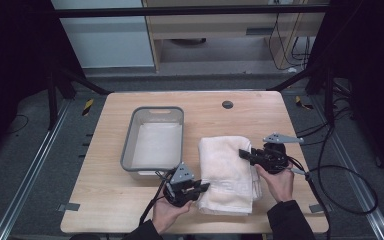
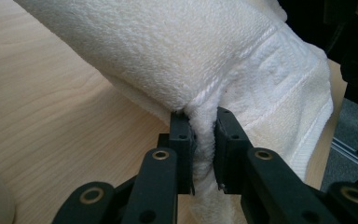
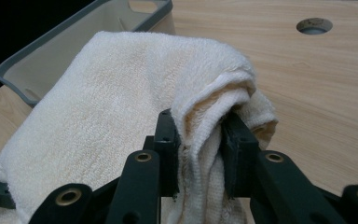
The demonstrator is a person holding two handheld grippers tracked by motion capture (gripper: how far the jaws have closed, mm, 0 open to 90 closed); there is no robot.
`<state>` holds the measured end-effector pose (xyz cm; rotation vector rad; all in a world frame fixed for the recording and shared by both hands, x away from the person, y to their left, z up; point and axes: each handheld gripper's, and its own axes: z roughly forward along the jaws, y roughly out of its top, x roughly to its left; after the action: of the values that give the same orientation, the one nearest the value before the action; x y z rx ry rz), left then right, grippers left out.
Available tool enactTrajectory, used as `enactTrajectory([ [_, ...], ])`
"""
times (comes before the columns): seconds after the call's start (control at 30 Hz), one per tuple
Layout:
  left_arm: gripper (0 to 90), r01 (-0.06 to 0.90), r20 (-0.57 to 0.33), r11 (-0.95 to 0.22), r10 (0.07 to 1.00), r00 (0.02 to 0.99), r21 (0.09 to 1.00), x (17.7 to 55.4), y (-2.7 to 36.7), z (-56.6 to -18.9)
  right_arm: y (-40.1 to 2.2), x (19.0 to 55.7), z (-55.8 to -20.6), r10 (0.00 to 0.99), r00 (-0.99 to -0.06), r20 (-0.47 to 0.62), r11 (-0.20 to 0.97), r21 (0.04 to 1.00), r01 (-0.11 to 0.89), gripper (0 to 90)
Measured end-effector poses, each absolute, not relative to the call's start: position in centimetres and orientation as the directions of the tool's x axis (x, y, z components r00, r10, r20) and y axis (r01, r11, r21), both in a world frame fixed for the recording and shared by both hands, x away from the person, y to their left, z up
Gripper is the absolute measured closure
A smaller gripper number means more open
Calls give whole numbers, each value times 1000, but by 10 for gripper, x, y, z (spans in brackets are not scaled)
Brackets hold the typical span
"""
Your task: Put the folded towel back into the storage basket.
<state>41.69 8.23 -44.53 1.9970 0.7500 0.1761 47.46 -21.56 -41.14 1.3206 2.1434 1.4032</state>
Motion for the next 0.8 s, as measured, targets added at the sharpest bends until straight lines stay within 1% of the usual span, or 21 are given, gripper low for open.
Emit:
enactTrajectory([
  [0.4, 787, 394, -159, -316, 571, 805, 863, 413, 87, -426, -215, 469, -393, 790, -566, 237, 95, 864, 494, 710],
  [0.57, 787, 372, -136, -313, 577, 805, 874, 412, 90, -419, -213, 468, -387, 788, -569, 235, 83, 875, 476, 710],
  [0.8, 788, 355, -133, -288, 581, 803, 889, 413, 96, -408, -209, 468, -376, 785, -576, 226, 72, 891, 448, 710],
])
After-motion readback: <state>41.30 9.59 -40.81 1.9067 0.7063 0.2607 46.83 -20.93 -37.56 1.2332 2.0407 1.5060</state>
